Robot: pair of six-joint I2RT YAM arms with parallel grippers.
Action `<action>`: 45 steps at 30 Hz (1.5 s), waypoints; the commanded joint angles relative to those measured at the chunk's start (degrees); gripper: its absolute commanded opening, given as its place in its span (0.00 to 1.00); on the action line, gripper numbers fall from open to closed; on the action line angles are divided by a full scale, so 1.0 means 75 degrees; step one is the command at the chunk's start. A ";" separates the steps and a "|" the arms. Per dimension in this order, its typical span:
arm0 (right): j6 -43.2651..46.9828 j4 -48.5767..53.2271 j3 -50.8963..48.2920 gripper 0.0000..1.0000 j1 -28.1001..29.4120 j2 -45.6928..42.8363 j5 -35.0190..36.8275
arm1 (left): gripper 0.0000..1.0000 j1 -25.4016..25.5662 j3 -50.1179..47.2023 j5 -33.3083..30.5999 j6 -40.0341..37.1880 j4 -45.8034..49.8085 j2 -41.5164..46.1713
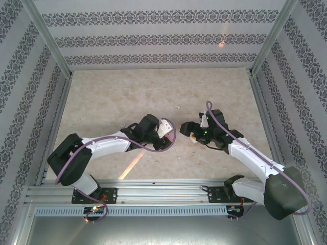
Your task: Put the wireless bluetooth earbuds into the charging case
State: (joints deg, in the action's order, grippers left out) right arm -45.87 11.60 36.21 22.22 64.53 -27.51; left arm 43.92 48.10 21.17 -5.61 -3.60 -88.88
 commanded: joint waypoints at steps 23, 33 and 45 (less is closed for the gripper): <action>-0.0643 -0.1070 0.0317 0.62 0.0522 0.0741 -0.2906 | 0.30 0.0086 0.0165 0.1368 -0.0295 -0.0153 0.1171; -0.1383 -0.1862 0.0353 0.30 0.0617 0.1088 -0.3026 | 0.43 0.0057 0.0077 0.1029 -0.0349 -0.0243 0.1407; -0.3254 -0.2913 0.0422 0.25 0.0008 0.0955 -0.3002 | 0.75 -0.1063 0.0159 0.1673 0.0588 -0.0887 0.2163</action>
State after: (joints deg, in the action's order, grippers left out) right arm -65.60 -6.72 38.02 23.42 72.16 -49.58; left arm 37.65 48.14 30.63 -3.38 -6.52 -74.52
